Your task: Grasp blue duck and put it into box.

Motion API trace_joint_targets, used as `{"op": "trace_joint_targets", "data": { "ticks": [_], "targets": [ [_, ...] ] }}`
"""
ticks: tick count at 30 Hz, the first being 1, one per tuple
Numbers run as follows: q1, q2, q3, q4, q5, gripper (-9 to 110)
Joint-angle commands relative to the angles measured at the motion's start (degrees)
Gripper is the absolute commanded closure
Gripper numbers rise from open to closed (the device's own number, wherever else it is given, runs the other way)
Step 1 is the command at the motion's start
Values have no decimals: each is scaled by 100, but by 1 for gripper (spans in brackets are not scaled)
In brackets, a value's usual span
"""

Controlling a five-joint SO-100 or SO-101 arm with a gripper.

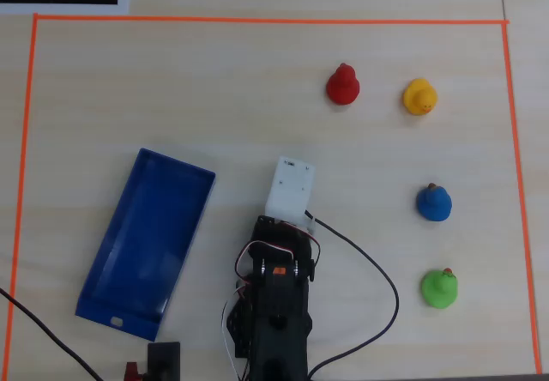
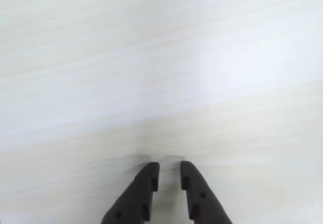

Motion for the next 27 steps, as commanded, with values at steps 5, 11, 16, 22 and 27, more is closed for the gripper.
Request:
{"op": "trace_joint_targets", "data": {
  "ticks": [5, 11, 16, 22, 27],
  "targets": [
    [26, -79, -18, 97, 35, 99],
    [26, -79, -18, 97, 35, 99],
    [26, -79, -18, 97, 35, 99],
    [70, -79, -18, 97, 35, 99],
    [44, -79, -18, 97, -105, 85]
  ]
}}
